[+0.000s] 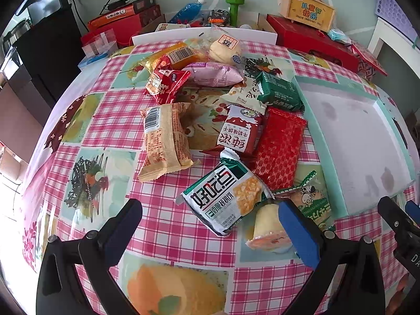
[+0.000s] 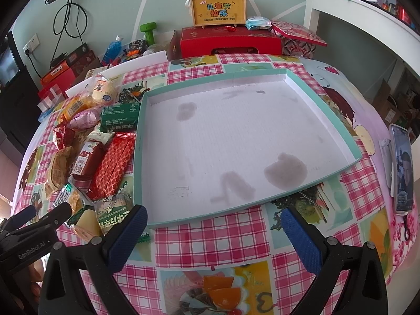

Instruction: Organize snacks

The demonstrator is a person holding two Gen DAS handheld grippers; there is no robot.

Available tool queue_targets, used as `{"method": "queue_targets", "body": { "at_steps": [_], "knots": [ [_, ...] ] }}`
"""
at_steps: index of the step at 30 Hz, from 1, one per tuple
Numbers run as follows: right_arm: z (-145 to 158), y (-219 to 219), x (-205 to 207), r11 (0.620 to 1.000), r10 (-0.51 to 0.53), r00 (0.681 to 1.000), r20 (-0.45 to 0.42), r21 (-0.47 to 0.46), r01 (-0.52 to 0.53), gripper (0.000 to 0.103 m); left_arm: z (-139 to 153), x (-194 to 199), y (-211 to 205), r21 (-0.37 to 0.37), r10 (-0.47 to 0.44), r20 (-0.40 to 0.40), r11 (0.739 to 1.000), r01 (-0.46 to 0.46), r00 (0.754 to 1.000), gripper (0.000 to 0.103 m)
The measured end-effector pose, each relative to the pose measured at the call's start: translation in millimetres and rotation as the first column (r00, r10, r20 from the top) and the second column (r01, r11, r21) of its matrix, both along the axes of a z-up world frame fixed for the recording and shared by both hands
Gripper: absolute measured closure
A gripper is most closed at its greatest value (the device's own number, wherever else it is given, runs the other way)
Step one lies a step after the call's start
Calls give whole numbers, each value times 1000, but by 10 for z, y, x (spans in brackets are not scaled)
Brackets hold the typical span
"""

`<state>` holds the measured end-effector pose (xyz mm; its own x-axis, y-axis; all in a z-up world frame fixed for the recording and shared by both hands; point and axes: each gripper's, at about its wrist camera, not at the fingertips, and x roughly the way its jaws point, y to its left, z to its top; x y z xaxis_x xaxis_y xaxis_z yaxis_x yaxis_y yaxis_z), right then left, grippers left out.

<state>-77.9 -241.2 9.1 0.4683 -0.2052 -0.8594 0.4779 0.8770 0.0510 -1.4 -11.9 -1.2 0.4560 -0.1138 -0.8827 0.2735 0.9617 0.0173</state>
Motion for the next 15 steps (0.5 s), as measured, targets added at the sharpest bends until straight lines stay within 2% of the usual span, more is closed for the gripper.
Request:
{"method": "queue_targets", "body": {
  "at_steps": [15],
  "knots": [
    [-8, -4, 2, 1000, 0, 1000, -1, 1, 0, 0, 4, 5, 4, -2, -3, -3, 1000, 3, 1000, 0]
  ]
}}
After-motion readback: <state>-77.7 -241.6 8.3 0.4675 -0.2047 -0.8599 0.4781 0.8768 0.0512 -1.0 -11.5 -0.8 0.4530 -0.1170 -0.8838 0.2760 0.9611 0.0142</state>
